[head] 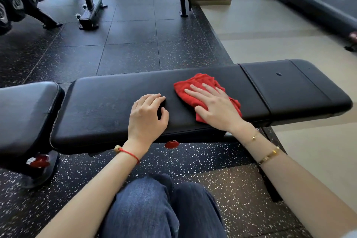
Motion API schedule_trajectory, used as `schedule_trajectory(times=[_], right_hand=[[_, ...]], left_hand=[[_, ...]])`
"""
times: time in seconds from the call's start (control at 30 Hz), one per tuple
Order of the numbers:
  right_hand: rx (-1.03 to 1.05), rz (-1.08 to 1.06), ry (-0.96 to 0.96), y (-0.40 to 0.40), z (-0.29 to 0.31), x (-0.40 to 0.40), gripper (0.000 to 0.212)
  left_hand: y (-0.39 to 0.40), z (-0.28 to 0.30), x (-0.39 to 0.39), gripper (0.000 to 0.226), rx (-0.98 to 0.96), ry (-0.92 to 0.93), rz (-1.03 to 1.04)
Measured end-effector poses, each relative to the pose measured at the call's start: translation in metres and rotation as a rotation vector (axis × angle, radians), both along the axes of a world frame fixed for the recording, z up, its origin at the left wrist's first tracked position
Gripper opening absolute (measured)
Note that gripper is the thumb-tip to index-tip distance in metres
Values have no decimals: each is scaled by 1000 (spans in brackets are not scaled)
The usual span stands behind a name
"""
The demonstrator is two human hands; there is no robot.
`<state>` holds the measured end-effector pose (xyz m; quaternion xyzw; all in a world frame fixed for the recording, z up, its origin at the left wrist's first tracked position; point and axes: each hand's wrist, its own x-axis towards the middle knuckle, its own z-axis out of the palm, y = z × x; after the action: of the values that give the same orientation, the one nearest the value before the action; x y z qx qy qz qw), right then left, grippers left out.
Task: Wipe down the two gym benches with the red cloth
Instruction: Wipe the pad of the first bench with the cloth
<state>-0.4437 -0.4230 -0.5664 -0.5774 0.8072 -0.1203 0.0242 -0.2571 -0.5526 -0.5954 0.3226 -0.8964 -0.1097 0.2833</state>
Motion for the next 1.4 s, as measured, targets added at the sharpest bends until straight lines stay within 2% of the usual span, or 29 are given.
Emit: schedule_trajectory(times=[0.2,0.27,0.4,0.5,0.6,0.7,0.83,0.9,1.0,1.1,1.17,1.27,1.4], right_hand=[[18,-388,-22,2,2,-41,52],[8,-375,-4,-4,0,-23,53],[-33,-168,24,9,-7,31,57],[-61,-106,36,30,-11,47,61],[-114,-181,50,51,-13,28,59],[-164,-360,61,70,-13,-8,58],[-132,-518,-2,51,-6,-37,49],[-73,-464,11,29,-3,-25,50],[-30,-231,26,9,-5,20,55],[-9,-13,32,17,-8,52,60],[-10,37,16,30,-6,42,61],[-7,-44,14,41,-2,4,61],[31,-287,-43,10,2,-56,52]], left_hand=[[4,-3,10,35,-43,-32,-4],[6,-9,20,35,-92,0,19],[7,-20,26,36,-172,51,36],[5,-24,25,36,-238,56,39],[6,-27,26,36,-287,41,42],[7,-26,24,36,-310,31,53],[7,-28,22,36,-343,27,52],[7,-29,22,36,-359,26,53],[5,-30,21,36,-370,30,58],[5,-30,22,35,-377,37,60],[4,-29,22,35,-374,45,58],[5,-29,22,34,-372,49,60],[5,-28,22,35,-365,43,60]])
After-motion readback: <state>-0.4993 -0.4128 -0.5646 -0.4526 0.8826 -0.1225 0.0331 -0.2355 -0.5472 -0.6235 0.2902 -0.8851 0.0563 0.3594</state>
